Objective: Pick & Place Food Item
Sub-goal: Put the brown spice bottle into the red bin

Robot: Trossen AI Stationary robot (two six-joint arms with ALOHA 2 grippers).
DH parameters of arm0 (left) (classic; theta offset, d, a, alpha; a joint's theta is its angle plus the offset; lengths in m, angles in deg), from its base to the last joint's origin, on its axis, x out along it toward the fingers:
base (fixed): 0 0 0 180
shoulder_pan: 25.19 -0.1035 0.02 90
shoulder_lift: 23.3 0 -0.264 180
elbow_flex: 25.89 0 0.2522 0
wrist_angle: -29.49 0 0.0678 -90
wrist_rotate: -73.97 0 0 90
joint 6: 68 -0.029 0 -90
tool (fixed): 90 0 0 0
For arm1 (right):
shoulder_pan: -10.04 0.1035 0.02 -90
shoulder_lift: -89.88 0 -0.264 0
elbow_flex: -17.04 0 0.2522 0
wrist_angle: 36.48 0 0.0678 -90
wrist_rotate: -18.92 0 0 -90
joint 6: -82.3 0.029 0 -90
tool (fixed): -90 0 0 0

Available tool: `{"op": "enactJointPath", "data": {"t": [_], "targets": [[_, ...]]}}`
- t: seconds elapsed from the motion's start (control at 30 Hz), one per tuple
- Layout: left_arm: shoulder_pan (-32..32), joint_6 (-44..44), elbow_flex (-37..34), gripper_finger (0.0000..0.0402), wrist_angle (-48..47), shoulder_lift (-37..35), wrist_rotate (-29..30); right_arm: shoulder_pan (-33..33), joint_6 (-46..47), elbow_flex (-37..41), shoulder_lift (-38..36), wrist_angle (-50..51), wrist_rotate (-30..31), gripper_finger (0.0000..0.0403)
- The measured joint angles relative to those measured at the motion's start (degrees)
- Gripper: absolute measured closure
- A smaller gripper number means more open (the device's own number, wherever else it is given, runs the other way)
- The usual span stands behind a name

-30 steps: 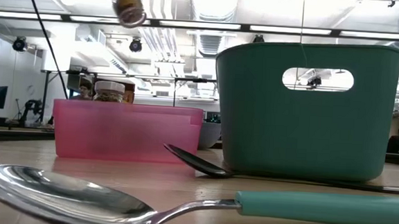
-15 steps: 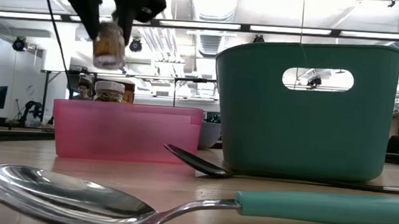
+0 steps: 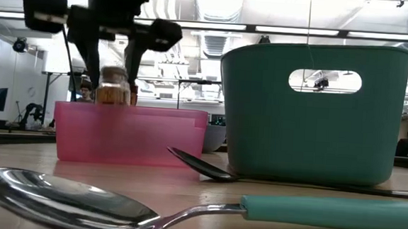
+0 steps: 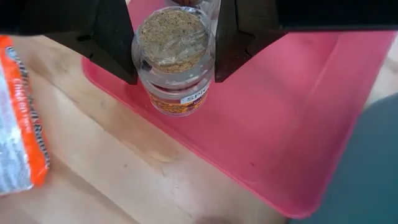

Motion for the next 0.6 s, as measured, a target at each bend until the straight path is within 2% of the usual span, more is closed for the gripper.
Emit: {"op": "enactJointPath", "data": {"t": [0.17, 0.6], "targets": [[0.04, -2.78, -3.32, 0.0238, 1.47, -0.09, -0.16, 0.17, -0.29, 0.00, 0.00, -0.02, -0.02, 0.0060], [0.13, -2.84, -10.87, 0.0238, 5.01, -0.11, -1.54, 0.13, -1.31, 0.00, 0.00, -0.04, 0.00, 0.0060]]}}
